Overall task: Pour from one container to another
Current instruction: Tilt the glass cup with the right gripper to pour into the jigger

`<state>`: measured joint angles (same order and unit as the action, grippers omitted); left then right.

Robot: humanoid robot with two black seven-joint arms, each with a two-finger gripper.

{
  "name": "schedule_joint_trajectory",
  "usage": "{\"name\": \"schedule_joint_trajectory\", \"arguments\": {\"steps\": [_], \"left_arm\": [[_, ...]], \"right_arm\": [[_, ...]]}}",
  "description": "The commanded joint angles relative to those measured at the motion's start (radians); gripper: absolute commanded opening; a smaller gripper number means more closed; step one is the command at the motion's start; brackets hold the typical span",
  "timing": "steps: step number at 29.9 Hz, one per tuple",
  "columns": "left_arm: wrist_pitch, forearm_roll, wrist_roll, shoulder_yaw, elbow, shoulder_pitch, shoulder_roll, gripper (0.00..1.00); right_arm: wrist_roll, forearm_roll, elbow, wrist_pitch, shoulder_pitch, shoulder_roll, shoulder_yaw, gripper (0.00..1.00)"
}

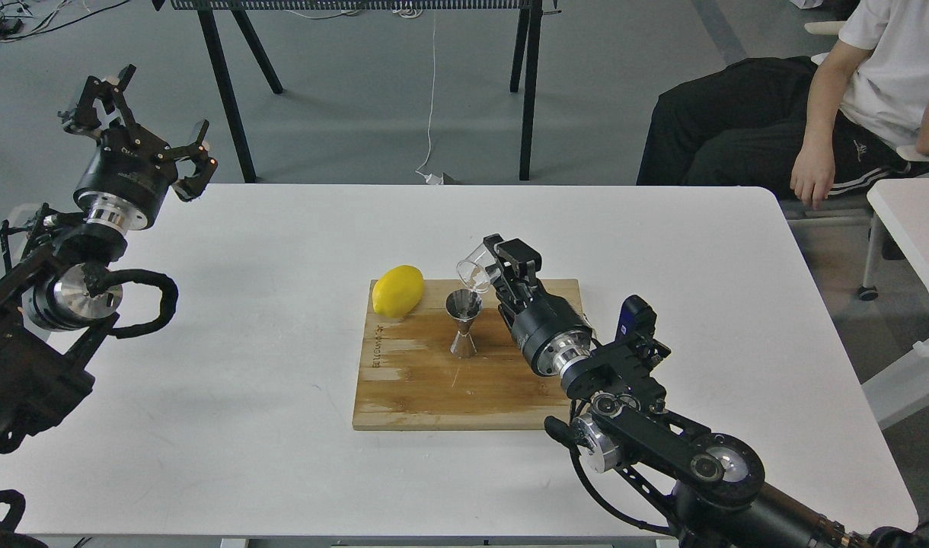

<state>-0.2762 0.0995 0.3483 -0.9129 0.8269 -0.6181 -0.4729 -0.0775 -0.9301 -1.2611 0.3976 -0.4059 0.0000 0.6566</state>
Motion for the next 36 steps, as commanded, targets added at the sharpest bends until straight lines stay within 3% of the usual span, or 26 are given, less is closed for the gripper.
{"name": "schedule_joint_trajectory", "arguments": {"steps": [1,36], "left_arm": [[-0.001,0.000,-0.002,0.000,0.000,0.001,-0.001,1.00],[-0.005,0.000,-0.002,-0.001,-0.002,-0.002,-0.012,1.00]], "right_arm": [[-0.007,-0.013,0.008,0.001,0.003,0.000,-0.002,0.32],[-0.061,-0.150,0.025,0.056,-0.013,0.000,-0.086,0.32]]}}
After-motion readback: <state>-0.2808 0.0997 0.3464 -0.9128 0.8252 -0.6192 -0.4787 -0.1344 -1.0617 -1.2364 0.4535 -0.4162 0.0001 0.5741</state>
